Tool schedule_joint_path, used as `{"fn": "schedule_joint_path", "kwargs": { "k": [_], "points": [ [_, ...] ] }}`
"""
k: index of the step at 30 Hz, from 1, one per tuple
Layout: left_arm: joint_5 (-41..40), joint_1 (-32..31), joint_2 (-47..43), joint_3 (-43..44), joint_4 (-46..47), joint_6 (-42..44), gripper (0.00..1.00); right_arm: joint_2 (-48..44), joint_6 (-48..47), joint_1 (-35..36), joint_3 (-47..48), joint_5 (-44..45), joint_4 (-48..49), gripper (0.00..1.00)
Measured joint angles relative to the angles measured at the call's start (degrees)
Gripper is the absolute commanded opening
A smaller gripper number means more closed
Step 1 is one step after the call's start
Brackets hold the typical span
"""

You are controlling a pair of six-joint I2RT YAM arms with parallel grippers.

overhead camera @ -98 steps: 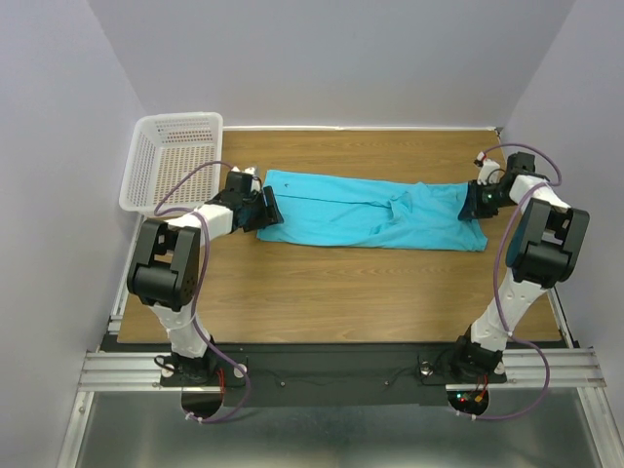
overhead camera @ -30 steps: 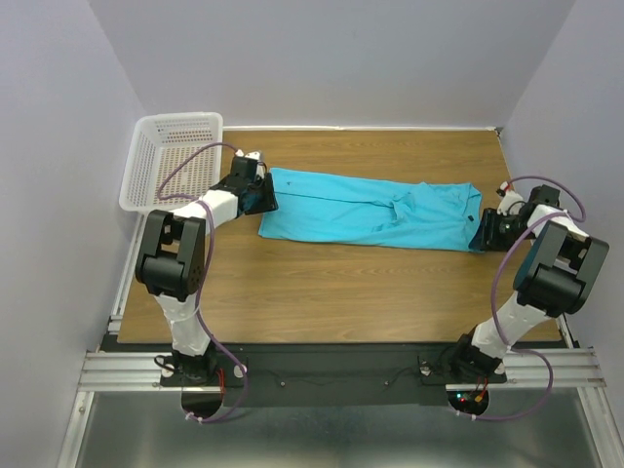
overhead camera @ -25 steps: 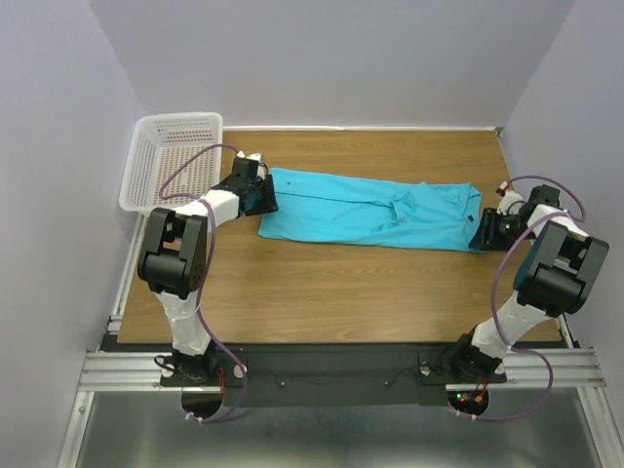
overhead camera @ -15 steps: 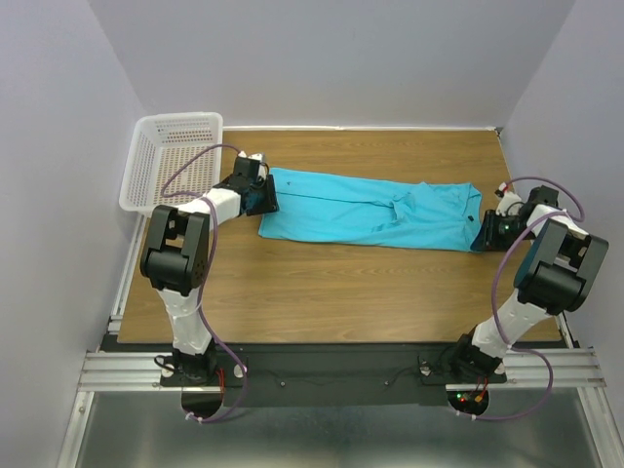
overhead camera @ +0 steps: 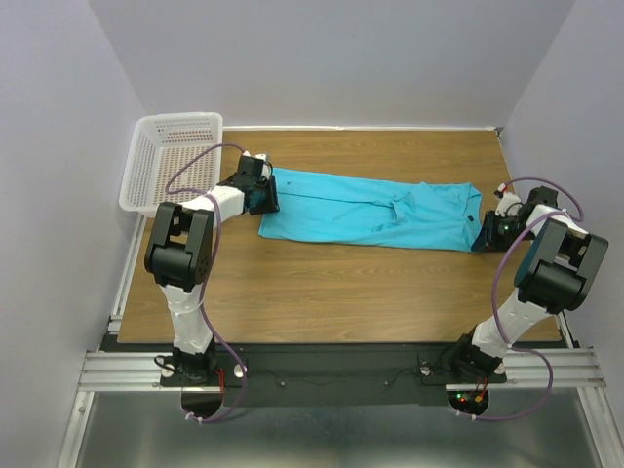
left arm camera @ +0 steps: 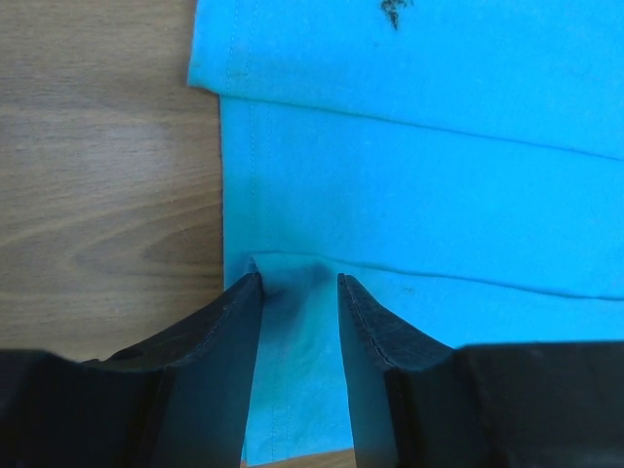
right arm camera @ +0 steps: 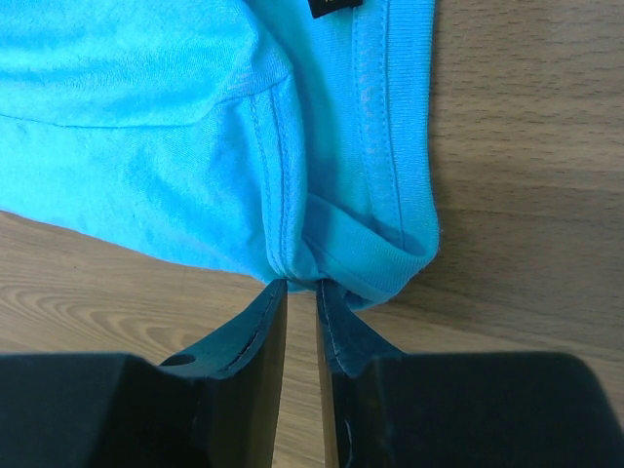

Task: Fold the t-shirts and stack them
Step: Fold the tshirt

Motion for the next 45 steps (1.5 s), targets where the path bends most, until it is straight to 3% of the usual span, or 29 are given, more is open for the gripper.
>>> {"fn": "schedule_joint_path", "kwargs": {
  "k": [6,9,11,17,29,43,45],
  "points": [
    [-1.62,-0.22,0.87,0.79,-1.27,0.26,0.29,0.00,0.00,0.00,0.00,0.00,0.00,0.23],
    [-2.60,-0.28,1.36,1.38,-1.68,0.44,0.08,0.00,-0.02,0.00,0.00,0.00,0.00,0.21],
    [-3.15,-0.28,1.38,1.53,-2.16,0.50,0.00,0.00,-0.02,0.00,0.00,0.02,0.00,0.19],
    [-4.31,-0.33,1.38,2.78,-3.72,0.50,0.00,0.00,-0.07,0.00,0.00,0.98,0.02,0.09],
    [-5.05,-0.37,1.42,3.82,-4.61,0.31,0.00,-0.09,-0.11,-0.02,0.00,3.78,0.04,0.00],
    [-2.84,1.84,1.46,3.82,-4.57,-1.84,0.00,-2.84,-2.19,-2.34,0.00,4.83,0.13,0.01],
    [-2.29,2.14,1.46,3.82,-4.55,-2.12,0.00,-2.93,-2.62,-2.67,0.00,4.87,0.13,0.19]
  ]
}}
